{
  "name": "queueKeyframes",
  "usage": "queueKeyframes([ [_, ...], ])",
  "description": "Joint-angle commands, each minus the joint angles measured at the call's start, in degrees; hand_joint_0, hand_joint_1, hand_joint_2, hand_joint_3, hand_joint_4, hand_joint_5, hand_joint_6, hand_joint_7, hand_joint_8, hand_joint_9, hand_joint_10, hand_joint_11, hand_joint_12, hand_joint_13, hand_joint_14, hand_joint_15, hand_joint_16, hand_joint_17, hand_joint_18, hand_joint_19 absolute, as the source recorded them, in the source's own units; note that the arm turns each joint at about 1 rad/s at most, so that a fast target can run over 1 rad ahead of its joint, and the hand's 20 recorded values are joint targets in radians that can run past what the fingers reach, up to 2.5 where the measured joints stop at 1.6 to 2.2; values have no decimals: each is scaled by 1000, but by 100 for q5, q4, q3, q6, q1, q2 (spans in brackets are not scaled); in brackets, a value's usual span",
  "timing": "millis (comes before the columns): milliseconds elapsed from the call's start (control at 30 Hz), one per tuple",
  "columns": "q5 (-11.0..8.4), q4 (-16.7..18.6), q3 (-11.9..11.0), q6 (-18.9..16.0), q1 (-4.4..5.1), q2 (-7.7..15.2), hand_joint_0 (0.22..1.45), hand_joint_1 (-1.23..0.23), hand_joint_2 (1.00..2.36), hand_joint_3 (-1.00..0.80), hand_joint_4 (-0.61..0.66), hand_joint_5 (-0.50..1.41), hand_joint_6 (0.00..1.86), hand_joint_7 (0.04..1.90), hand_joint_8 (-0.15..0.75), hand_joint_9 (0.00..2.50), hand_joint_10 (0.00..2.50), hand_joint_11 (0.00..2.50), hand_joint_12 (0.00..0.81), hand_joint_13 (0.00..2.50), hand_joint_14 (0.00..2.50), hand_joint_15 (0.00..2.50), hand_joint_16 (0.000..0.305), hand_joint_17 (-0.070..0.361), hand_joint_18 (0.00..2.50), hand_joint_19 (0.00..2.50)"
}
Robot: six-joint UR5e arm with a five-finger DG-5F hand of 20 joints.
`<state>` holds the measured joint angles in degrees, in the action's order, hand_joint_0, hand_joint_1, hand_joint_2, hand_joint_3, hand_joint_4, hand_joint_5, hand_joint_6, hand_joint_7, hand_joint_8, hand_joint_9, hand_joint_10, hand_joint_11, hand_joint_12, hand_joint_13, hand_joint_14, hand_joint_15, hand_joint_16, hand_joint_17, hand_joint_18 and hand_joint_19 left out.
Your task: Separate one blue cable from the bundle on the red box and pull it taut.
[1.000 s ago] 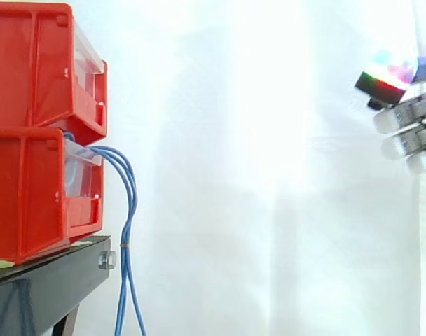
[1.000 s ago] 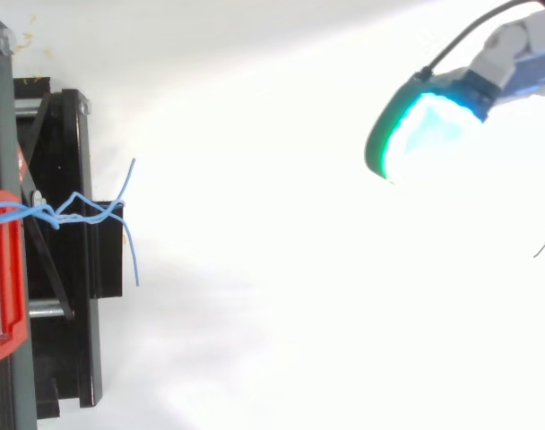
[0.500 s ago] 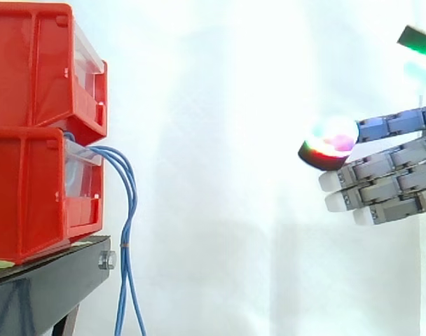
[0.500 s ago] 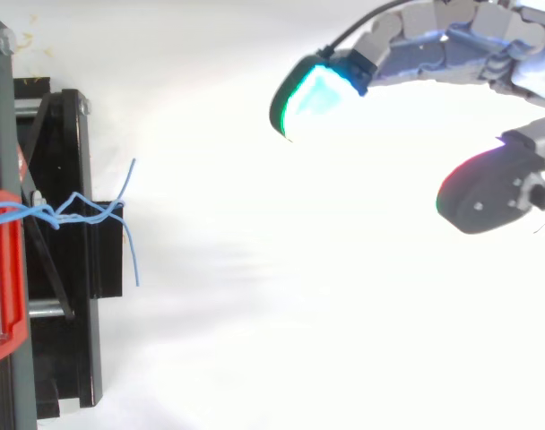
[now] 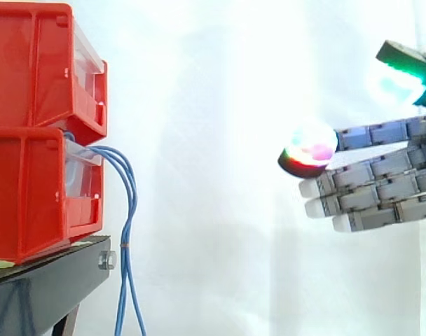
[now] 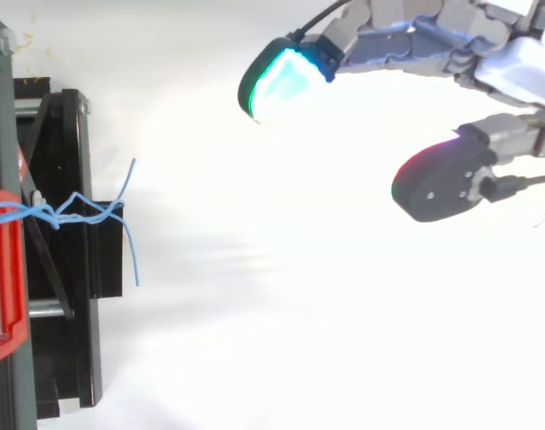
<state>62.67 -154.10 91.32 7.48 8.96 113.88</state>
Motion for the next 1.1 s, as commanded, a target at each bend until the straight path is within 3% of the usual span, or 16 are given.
queueKeyframes([
  [0,-9,-6,-1,-53,1,55,506,-615,1001,-486,100,-228,502,702,214,433,4,79,185,265,1,48,22,50,155,0],
  [567,-88,-32,-1,-62,19,222,509,-611,1001,-488,103,-224,502,706,213,440,4,82,186,260,1,52,23,51,153,0],
  [733,-80,328,-1,-177,10,750,510,-611,1000,-488,102,-224,502,706,212,440,3,84,187,261,1,49,23,51,152,0],
  [800,-80,407,-1,-203,19,776,510,-610,1001,-490,103,-223,502,706,211,440,3,76,188,261,1,49,23,51,152,0],
  [900,-176,697,-1,-133,27,837,509,-610,1001,-486,103,-223,502,706,212,441,3,84,188,260,2,52,23,52,153,0],
  [1067,-633,829,-1,535,71,837,509,-610,1001,-488,105,-222,502,708,213,441,1,84,189,257,2,48,23,52,151,0],
])
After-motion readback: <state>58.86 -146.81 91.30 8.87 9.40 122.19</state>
